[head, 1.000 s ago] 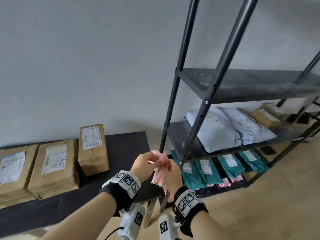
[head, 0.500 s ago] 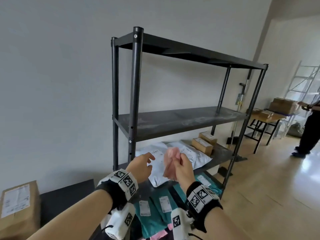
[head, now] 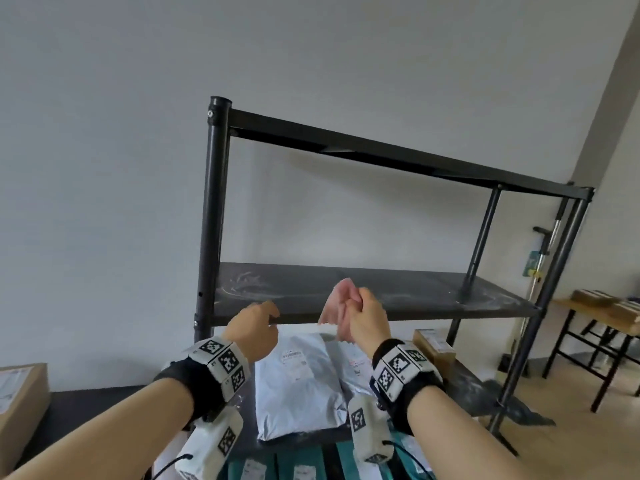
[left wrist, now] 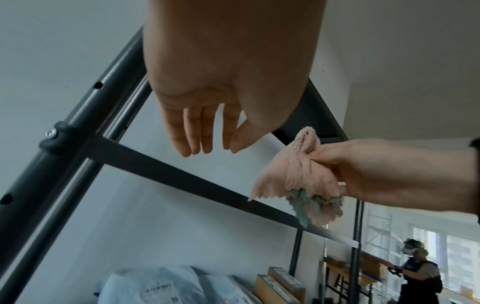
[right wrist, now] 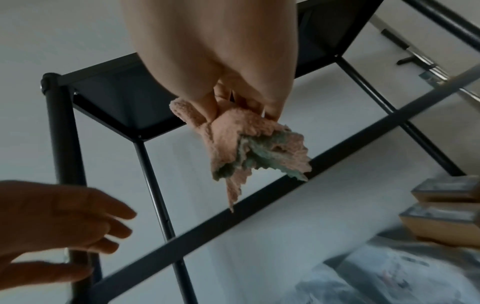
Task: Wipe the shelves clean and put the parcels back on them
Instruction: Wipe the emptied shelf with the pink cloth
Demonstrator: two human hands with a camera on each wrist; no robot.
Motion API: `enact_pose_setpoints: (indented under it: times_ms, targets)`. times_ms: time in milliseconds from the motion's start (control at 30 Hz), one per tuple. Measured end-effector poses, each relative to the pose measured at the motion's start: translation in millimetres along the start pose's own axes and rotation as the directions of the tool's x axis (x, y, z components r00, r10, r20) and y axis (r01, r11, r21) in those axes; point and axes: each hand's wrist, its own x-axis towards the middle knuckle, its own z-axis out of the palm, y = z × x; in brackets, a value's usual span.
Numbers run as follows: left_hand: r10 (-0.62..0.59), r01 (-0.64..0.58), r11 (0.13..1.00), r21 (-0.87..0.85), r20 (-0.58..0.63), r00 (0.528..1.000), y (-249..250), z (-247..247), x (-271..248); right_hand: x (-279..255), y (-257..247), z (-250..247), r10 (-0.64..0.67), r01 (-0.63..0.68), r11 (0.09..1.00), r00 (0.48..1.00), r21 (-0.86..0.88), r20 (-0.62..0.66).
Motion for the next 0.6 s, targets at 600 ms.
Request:
enact_pose_setpoints:
  times_ms: [600]
  targets:
    - [-0.099, 0.085, 0.982, 0.166, 0.075, 0.992, -23.7, 8.3, 89.2, 131.5, 40.0, 64.1, -0.01, 0.434, 0.816, 0.671, -0.382, 0.741]
